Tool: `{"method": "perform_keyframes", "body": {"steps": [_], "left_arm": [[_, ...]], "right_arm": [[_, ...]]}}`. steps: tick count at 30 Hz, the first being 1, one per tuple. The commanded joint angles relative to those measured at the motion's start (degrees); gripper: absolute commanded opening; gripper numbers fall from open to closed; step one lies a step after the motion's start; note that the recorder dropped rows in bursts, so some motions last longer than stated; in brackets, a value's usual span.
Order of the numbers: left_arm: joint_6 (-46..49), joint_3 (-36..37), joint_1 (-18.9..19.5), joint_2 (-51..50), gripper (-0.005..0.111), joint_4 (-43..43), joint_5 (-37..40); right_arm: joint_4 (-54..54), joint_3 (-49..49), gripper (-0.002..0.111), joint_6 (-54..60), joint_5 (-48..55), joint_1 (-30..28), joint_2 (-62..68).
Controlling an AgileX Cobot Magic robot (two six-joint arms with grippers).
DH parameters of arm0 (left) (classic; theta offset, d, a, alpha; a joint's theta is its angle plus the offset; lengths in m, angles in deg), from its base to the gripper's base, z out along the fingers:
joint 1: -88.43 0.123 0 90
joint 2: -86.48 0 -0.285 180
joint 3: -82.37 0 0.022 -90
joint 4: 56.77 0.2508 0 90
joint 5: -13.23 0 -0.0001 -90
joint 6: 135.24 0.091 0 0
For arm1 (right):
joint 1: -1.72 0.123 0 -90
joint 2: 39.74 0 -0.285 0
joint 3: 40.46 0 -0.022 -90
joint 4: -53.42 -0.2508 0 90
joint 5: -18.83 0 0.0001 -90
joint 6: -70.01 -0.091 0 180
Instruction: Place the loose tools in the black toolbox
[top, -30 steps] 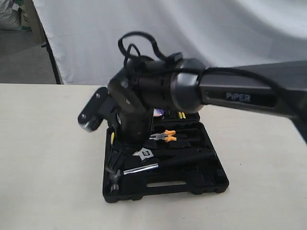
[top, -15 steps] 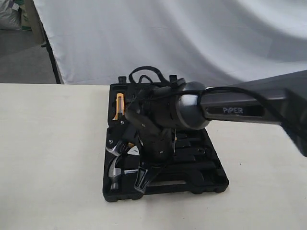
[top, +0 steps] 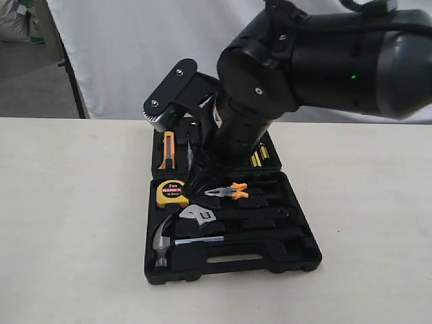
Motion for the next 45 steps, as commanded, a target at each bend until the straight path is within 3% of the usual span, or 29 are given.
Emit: {"method": "perform_keyframes", "body": {"steps": [1, 13, 18, 26, 36, 41, 45], "left_arm": [[-0.27, -0.15, 1.45, 0.18, 0.001, 0.25, -0.41], [-0.27, -0.15, 1.45, 0.18, 0.001, 0.25, -0.41], [-0.27, -0.15, 1.45, 0.18, 0.001, 0.25, -0.41], [-0.27, -0.15, 1.45, 0.18, 0.001, 0.25, -0.41], [-0.27, -0.15, 1.45, 0.18, 0.001, 0.25, -0.41], [-0.27, -0.15, 1.45, 0.18, 0.001, 0.25, -0.41], [-0.27, -0.15, 1.45, 0.18, 0.001, 0.25, -0.41]], "right_arm": [[1.6, 4.39, 0.0, -3.15, -0.88, -0.44, -4.42], [13.93, 28.88, 0.0, -29.39, -26.63, -0.44, -16.93], [13.94, 35.75, 0.0, -32.13, -35.28, -0.44, -19.96], [13.94, 45.3, 0.0, -33.17, -39.62, -0.44, -27.32], [13.32, 62.22, 0.0, -37.25, -65.72, -0.44, -37.23], [12.06, 65.36, 0.0, -37.25, -66.16, -0.44, -39.38], [1.74, 66.87, 0.0, -36.93, -65.68, -0.44, -39.78]]}}
